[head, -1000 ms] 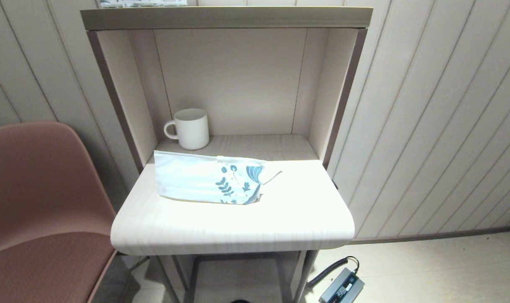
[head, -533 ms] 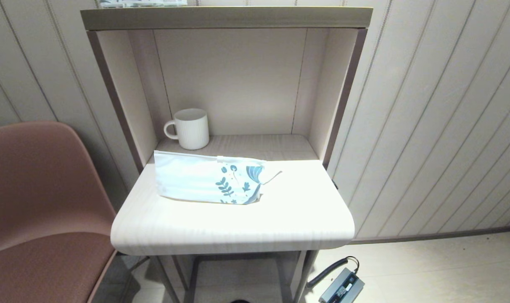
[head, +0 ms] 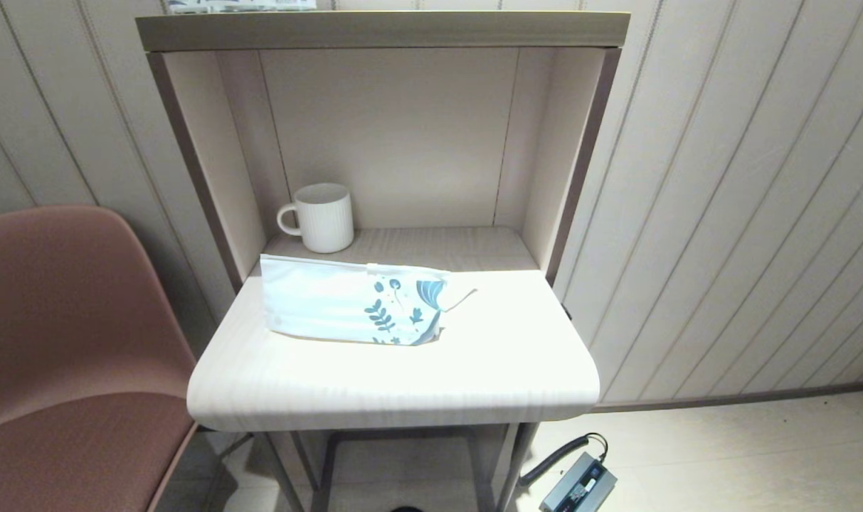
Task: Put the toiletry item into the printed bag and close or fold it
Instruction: Pick up the storage bag
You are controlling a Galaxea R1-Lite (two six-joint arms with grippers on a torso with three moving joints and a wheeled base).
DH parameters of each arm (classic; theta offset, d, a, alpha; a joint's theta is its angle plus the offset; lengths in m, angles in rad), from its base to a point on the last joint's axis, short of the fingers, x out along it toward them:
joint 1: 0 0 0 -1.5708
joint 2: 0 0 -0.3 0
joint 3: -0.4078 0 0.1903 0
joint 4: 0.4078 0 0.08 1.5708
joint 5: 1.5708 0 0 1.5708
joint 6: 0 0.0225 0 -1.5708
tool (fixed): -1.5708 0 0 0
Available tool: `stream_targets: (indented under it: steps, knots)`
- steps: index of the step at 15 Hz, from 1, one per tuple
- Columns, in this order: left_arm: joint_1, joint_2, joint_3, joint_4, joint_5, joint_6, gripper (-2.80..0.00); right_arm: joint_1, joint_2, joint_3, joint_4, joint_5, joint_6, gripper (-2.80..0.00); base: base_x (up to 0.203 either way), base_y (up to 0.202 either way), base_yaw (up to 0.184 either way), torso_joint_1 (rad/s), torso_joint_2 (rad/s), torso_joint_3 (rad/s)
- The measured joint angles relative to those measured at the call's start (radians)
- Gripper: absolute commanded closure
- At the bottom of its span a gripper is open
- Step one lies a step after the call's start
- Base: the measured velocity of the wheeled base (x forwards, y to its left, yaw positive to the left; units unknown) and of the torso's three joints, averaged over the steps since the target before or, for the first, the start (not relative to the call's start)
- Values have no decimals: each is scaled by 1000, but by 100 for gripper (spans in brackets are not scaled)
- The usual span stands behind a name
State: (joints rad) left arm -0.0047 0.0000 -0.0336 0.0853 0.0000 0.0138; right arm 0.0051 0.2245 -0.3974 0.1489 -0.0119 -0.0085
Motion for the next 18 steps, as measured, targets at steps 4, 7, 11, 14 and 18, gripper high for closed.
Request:
stream_targets:
  steps: [4,7,11,14,18]
  knots:
    - [0,0,0,1,0,-3,0,4,208,-186,-5,9,-1,0,0,0,0,0,0,0]
    - [0,0,0,1,0,-3,0,13,370,-303,-6,46,2,0,0,0,0,0,0,0]
    - [0,0,0,2,-1,-3,0,74,697,-539,-4,105,61,0,0,0,0,0,0,0]
    - [0,0,0,2,-1,-2,0,207,963,-692,5,122,106,0,0,0,0,0,0,0]
    - [0,0,-1,5,-2,0,0,361,1274,-915,70,232,152,-280,0,0,0,0,0,0]
